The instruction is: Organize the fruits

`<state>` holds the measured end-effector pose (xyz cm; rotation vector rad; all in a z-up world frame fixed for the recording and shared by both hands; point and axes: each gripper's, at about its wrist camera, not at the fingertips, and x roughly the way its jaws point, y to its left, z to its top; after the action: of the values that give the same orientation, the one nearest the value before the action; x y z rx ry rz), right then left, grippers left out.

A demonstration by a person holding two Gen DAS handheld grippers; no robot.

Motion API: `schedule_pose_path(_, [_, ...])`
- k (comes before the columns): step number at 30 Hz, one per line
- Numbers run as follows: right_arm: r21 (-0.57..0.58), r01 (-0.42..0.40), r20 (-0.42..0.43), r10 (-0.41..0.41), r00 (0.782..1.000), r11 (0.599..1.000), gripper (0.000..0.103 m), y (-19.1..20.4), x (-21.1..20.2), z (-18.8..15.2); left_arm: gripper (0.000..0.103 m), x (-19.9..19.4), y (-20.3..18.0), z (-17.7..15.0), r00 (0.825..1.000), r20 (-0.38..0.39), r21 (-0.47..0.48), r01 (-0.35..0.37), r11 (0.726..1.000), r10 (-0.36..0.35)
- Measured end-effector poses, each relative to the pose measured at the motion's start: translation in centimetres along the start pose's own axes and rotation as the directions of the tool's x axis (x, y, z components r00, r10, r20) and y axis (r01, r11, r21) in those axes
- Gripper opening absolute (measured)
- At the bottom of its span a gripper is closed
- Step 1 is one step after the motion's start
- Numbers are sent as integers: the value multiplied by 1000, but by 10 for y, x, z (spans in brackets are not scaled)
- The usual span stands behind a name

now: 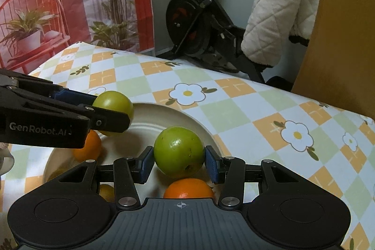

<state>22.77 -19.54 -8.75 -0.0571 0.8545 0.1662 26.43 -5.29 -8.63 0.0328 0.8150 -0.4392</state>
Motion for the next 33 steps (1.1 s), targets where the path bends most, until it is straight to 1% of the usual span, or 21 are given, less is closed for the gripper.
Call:
schedule_pose_path(5, [11, 2, -10, -2, 1000, 1000, 43, -3, 3, -4, 48, 4, 2, -1, 1000, -19, -4, 8, 1000, -8])
schedule_pose_path(14, [27, 8, -11, -8, 1000, 1000, 44, -5, -2, -6, 49, 7, 3, -4, 999, -51, -7, -6, 1000, 6])
schedule_pose_path(18, [33, 15, -4, -15, 1000, 999, 45, -7, -10, -6, 50, 0, 2, -1, 999, -33, -11, -15, 1000, 15])
schedule_pose_path(20, [40, 13, 6, -13, 1000, 999, 48, -7, -16, -6, 50, -5, 1, 0, 1000, -25, -12, -15, 1000, 15])
schedule_pose_path(26, [59, 13, 43, -15, 999, 998, 48, -10, -41, -5, 50, -24, -7, 0, 1000, 1, 16, -18, 1000, 18])
schedule_pose_path(33, [91, 7, 75, -14, 997, 996, 48, -11, -72, -9, 50, -52, -12, -5, 999, 29, 23, -36, 999, 36])
